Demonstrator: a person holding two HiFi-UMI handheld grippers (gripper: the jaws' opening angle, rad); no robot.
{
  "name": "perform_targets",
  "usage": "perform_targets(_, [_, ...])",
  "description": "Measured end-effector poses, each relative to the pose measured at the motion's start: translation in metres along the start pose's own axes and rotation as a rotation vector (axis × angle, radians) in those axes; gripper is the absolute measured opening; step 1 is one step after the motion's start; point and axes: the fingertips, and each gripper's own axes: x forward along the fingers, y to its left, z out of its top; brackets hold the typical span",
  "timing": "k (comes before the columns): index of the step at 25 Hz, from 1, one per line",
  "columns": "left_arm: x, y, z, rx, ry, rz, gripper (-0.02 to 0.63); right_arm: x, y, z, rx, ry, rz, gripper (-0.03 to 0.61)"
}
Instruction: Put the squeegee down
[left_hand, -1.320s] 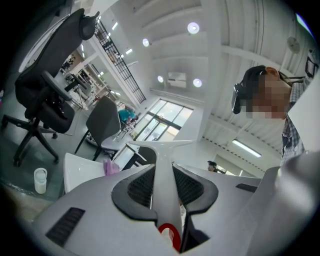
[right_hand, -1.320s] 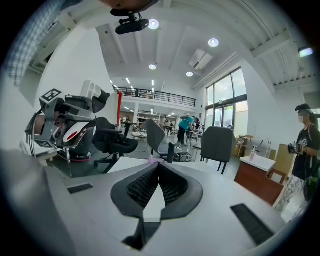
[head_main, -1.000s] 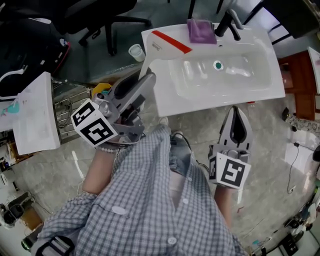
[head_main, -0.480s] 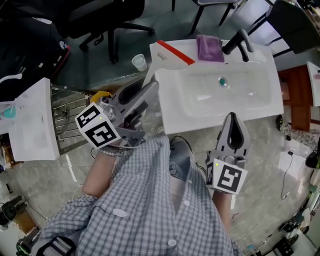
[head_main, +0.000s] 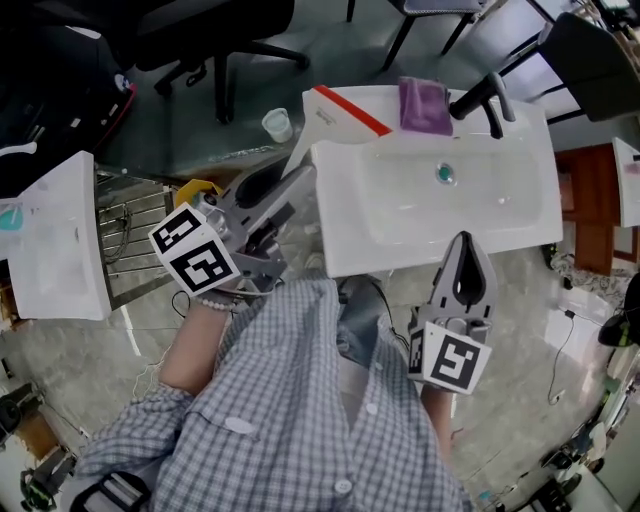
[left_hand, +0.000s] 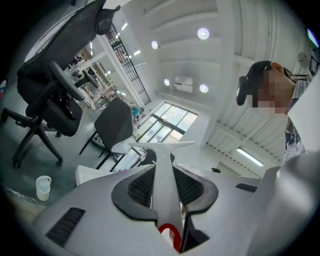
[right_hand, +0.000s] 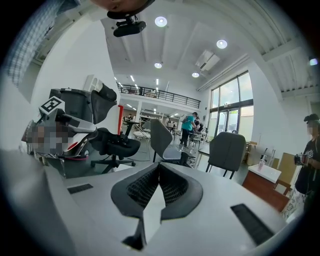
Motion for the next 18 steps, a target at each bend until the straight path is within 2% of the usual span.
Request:
perform_targets(9, [0.0,-0.003,-0.012,0.021,-0.045,0.13,0.103,0.034,-0.004,-0.003,-0.026,-0.008,0.145,0.009])
perform_targets(18, [0.003,-0.002,-0.027,-0.007,-0.115,0.26,0.103,0.058,-0.021,-0.003,-0.064,-0.021,0.269,0.009])
